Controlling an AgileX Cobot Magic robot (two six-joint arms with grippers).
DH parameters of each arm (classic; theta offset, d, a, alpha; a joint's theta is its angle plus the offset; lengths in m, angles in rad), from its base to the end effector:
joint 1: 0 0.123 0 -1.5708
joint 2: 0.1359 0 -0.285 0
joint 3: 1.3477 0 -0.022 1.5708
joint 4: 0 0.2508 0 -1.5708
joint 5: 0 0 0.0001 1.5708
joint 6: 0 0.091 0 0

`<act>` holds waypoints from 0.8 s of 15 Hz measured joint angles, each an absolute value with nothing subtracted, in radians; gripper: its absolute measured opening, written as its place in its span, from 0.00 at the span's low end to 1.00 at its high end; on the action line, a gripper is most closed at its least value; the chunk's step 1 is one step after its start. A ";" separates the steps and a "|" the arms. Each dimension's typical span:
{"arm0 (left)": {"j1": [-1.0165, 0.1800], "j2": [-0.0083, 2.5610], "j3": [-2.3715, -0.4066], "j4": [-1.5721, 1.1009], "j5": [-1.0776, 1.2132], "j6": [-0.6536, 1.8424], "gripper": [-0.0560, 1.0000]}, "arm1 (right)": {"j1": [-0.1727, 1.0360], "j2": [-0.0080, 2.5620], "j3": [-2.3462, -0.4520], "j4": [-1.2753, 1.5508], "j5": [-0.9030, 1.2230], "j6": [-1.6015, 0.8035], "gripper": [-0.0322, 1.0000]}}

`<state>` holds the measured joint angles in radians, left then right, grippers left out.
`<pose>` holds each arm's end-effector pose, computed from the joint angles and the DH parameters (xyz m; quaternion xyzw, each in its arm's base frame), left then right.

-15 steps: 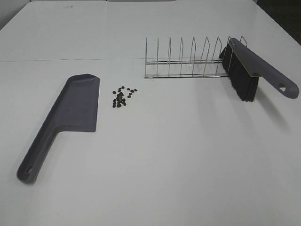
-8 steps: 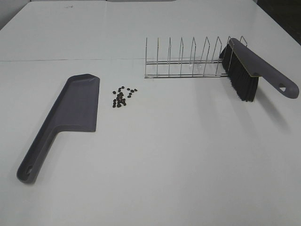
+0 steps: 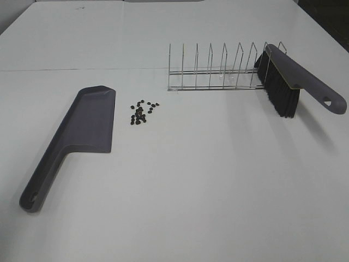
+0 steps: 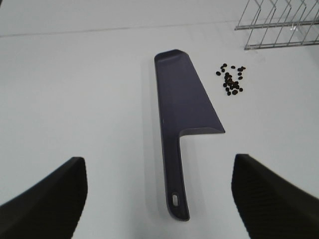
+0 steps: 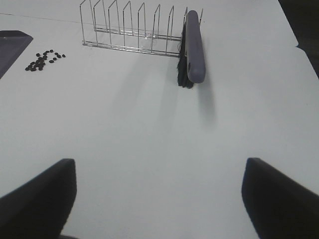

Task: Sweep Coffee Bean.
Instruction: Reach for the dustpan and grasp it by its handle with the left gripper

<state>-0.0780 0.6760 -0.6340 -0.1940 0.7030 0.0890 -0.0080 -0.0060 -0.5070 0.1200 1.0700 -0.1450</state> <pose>0.1241 -0.0211 0.3085 0.0359 0.8935 -0.0864 0.4392 -0.0072 0.0096 0.2789 -0.0612 0.8485 0.0198 0.5252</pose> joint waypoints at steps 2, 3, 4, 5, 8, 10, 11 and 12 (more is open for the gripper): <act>-0.078 0.866 -0.715 -0.221 0.702 0.089 0.74 | -0.008 -0.006 -0.507 0.120 1.070 -0.145 0.77; -0.078 0.951 -0.756 -0.242 0.704 0.089 0.74 | -0.008 -0.006 -0.507 0.120 1.070 -0.145 0.77; -0.078 1.036 -0.800 -0.259 0.710 0.089 0.74 | -0.008 -0.006 -0.507 0.120 1.070 -0.145 0.77; -0.078 1.082 -0.822 -0.265 0.719 0.089 0.74 | -0.008 -0.006 -0.507 0.120 1.070 -0.145 0.77; -0.078 1.320 -0.916 -0.278 0.764 0.089 0.74 | -0.008 -0.006 -0.507 0.120 1.070 -0.145 0.77; -0.086 1.441 -0.955 -0.274 0.791 0.089 0.74 | -0.008 -0.006 -0.507 0.120 1.070 -0.145 0.77; -0.095 1.501 -0.966 -0.269 0.797 0.084 0.74 | -0.008 -0.006 -0.507 0.120 1.070 -0.145 0.77; -0.125 1.597 -0.975 -0.244 0.797 0.062 0.74 | -0.008 -0.006 -0.507 0.120 1.070 -0.145 0.77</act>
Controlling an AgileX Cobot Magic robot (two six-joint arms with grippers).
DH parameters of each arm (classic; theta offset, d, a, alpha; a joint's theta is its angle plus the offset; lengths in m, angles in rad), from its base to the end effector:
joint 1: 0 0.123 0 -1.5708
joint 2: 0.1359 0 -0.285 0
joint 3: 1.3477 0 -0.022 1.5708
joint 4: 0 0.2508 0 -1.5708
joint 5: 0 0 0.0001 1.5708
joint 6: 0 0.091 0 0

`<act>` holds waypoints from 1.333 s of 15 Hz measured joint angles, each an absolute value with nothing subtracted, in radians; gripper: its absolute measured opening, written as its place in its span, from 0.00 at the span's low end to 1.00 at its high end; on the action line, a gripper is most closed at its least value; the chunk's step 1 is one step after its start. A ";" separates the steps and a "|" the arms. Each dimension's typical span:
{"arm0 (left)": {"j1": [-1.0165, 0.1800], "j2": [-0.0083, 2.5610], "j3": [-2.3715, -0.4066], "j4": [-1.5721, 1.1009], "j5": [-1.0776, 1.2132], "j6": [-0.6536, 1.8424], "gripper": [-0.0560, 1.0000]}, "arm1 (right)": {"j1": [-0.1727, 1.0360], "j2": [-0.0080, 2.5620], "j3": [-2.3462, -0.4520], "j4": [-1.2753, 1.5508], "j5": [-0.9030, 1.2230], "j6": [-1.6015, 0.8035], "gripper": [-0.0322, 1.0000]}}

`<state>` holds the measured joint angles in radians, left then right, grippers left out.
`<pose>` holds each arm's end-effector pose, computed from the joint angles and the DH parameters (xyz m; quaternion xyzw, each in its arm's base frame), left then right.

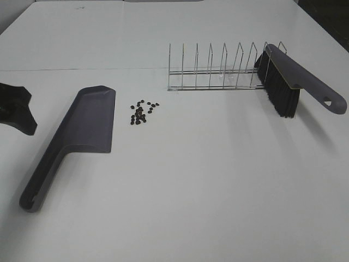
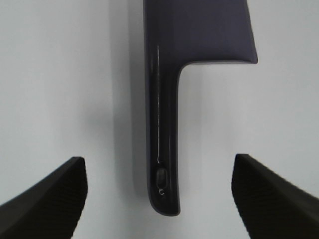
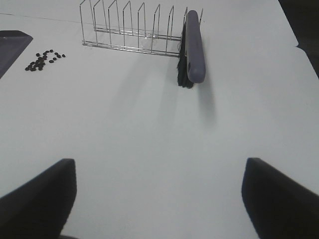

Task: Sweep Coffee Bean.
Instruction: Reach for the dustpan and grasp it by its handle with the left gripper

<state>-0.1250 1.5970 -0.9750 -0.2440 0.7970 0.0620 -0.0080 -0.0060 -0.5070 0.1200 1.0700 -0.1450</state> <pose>0.2912 -0.0525 0.2086 0.0183 0.9881 -0.1002 0.1152 -0.0072 0.0096 0.2789 -0.0612 0.8485 0.0198 0.5252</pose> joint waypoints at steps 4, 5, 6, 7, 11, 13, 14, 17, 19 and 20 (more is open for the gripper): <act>-0.198 1.728 -0.979 -0.191 0.763 -0.022 0.74 | -0.008 -0.006 -0.507 0.120 1.070 -0.145 0.77; -0.207 1.754 -0.979 -0.170 0.754 -0.051 0.74 | -0.008 -0.006 -0.507 0.120 1.070 -0.145 0.77; -0.208 1.777 -0.979 -0.149 0.741 -0.075 0.74 | -0.008 -0.006 -0.507 0.120 1.070 -0.145 0.77; -0.208 1.799 -0.979 -0.132 0.730 -0.087 0.74 | -0.008 -0.006 -0.507 0.120 1.070 -0.145 0.77; -0.220 1.875 -0.980 -0.124 0.663 -0.099 0.74 | -0.008 -0.006 -0.507 0.120 1.070 -0.145 0.77; -0.229 1.905 -0.982 -0.127 0.634 -0.103 0.74 | -0.008 -0.006 -0.507 0.120 1.070 -0.145 0.77; -0.229 1.911 -0.985 -0.127 0.633 -0.103 0.74 | -0.008 -0.006 -0.507 0.120 1.070 -0.145 0.77; -0.229 1.958 -1.037 -0.127 0.631 -0.104 0.74 | -0.008 -0.006 -0.507 0.120 1.070 -0.145 0.77; -0.229 2.014 -1.081 -0.127 0.641 -0.103 0.70 | -0.008 -0.006 -0.507 0.120 1.070 -0.145 0.77; -0.229 2.025 -1.090 -0.127 0.646 -0.104 0.69 | -0.008 -0.006 -0.507 0.120 1.070 -0.145 0.77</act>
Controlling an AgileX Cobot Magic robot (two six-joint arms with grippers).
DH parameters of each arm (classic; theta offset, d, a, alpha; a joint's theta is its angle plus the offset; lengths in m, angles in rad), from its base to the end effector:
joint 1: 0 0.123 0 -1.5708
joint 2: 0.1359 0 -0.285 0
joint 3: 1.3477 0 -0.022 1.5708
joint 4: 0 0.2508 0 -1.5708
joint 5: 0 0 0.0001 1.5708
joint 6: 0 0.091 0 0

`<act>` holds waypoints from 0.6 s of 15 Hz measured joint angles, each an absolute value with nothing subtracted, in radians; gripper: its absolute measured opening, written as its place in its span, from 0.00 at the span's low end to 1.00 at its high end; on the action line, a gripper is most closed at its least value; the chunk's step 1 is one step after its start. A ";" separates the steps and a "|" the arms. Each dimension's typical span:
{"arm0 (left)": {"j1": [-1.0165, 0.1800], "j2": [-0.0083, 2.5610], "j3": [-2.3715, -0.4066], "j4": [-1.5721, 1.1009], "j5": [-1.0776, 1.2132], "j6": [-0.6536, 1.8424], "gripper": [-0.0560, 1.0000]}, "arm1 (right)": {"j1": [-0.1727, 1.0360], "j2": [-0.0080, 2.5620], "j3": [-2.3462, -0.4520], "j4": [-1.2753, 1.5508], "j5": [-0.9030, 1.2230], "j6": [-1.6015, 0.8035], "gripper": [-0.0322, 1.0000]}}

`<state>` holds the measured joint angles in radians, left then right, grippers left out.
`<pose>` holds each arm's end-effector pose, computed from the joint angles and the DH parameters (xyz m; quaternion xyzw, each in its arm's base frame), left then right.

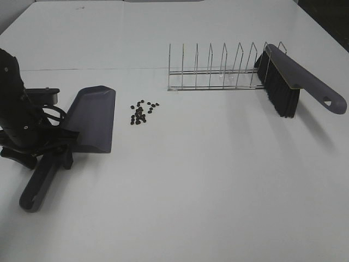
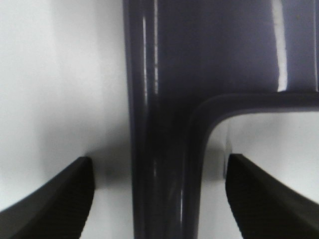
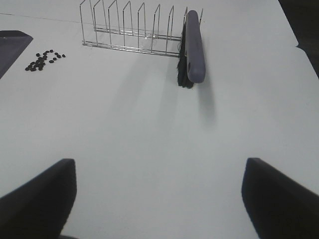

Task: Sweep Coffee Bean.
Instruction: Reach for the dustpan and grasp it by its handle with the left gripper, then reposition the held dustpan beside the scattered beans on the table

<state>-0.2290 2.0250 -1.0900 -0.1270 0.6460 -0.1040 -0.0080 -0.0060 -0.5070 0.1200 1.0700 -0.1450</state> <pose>0.3376 -0.0858 0.0959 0.0132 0.9984 -0.0459 0.0312 -0.0072 0.0096 0.2789 -0.0612 0.8485 0.0198 0.5252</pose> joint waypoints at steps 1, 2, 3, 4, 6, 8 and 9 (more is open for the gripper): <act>-0.229 2.031 -1.093 -0.121 0.652 -0.104 0.66 | -0.008 -0.006 -0.507 0.120 1.070 -0.145 0.77; -0.229 2.033 -1.097 -0.118 0.654 -0.104 0.61 | -0.008 -0.006 -0.507 0.120 1.070 -0.145 0.77; -0.229 2.034 -1.097 -0.118 0.654 -0.106 0.52 | -0.008 -0.006 -0.507 0.120 1.070 -0.145 0.77; -0.229 2.034 -1.097 -0.118 0.656 -0.108 0.36 | -0.008 -0.006 -0.507 0.120 1.070 -0.145 0.77; -0.229 2.030 -1.097 -0.120 0.659 -0.112 0.35 | -0.008 -0.006 -0.507 0.120 1.070 -0.145 0.77; -0.229 2.019 -1.096 -0.122 0.660 -0.143 0.35 | -0.008 -0.006 -0.507 0.120 1.070 -0.144 0.77; -0.229 2.004 -1.093 -0.122 0.669 -0.151 0.35 | -0.008 -0.006 -0.507 0.120 1.070 -0.144 0.77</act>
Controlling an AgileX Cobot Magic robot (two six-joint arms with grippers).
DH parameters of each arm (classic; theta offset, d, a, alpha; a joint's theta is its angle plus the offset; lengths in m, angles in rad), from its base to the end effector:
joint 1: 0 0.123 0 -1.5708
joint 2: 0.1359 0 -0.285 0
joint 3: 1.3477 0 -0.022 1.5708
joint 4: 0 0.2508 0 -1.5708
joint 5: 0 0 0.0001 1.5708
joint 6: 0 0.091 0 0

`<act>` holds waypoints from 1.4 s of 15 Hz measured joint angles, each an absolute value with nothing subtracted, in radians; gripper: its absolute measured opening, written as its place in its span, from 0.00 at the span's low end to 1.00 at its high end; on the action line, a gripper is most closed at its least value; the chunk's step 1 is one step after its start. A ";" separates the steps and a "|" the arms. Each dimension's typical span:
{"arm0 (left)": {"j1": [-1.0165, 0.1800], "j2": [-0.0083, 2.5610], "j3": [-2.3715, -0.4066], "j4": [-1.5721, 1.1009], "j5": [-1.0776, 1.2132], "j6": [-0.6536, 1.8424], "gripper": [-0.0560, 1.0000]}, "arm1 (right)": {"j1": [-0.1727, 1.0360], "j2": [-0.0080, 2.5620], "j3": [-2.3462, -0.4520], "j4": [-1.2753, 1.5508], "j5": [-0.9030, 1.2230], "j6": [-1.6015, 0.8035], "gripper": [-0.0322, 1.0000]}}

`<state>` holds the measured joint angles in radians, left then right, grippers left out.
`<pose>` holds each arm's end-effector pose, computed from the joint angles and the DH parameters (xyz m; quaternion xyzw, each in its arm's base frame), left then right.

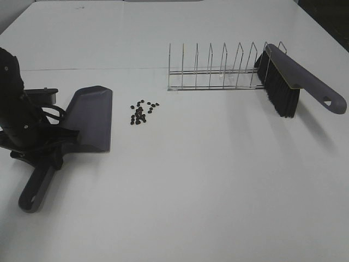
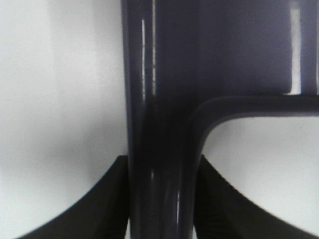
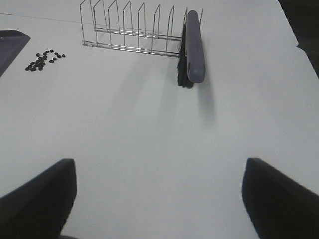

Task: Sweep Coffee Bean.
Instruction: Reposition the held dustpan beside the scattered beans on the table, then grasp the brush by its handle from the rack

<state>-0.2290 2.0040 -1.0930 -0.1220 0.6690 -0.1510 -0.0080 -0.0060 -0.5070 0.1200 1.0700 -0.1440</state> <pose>0.3368 -0.0856 0.1036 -0.0074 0.9984 -0.0463 0.0307 -0.0072 0.0096 0.2789 -0.0608 0.8486 0.0201 0.5252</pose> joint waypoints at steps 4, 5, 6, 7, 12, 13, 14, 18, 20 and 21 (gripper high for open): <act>-0.229 1.865 -1.089 -0.122 0.675 -0.155 0.35 | -0.008 -0.006 -0.507 0.120 1.070 -0.144 0.77; -0.229 1.853 -1.089 -0.122 0.675 -0.155 0.35 | -0.008 -0.006 -0.507 0.120 1.070 -0.144 0.77; -0.229 1.844 -1.089 -0.122 0.676 -0.155 0.35 | -0.008 -0.006 -0.507 0.120 1.070 -0.144 0.77; -0.229 1.843 -1.089 -0.122 0.683 -0.155 0.35 | -0.008 -0.006 -0.507 0.120 1.070 -0.144 0.77; -0.229 1.843 -1.089 -0.122 0.730 -0.155 0.35 | -0.008 -0.006 -0.507 0.126 1.070 -0.144 0.77; -0.229 1.843 -1.089 -0.122 0.730 -0.155 0.35 | -0.008 -0.006 -0.507 0.131 1.070 -0.144 0.77; -0.229 1.843 -1.089 -0.122 0.730 -0.155 0.35 | -0.008 -0.006 -0.507 0.132 1.070 -0.144 0.77; -0.229 1.843 -1.089 -0.122 0.731 -0.155 0.35 | -0.008 0.022 -0.510 0.139 1.061 -0.144 0.77; -0.229 1.843 -1.089 -0.122 0.731 -0.155 0.35 | -0.008 0.123 -0.538 0.139 0.971 -0.144 0.77; -0.229 1.843 -1.089 -0.122 0.731 -0.155 0.35 | -0.008 0.207 -0.557 0.139 0.897 -0.144 0.77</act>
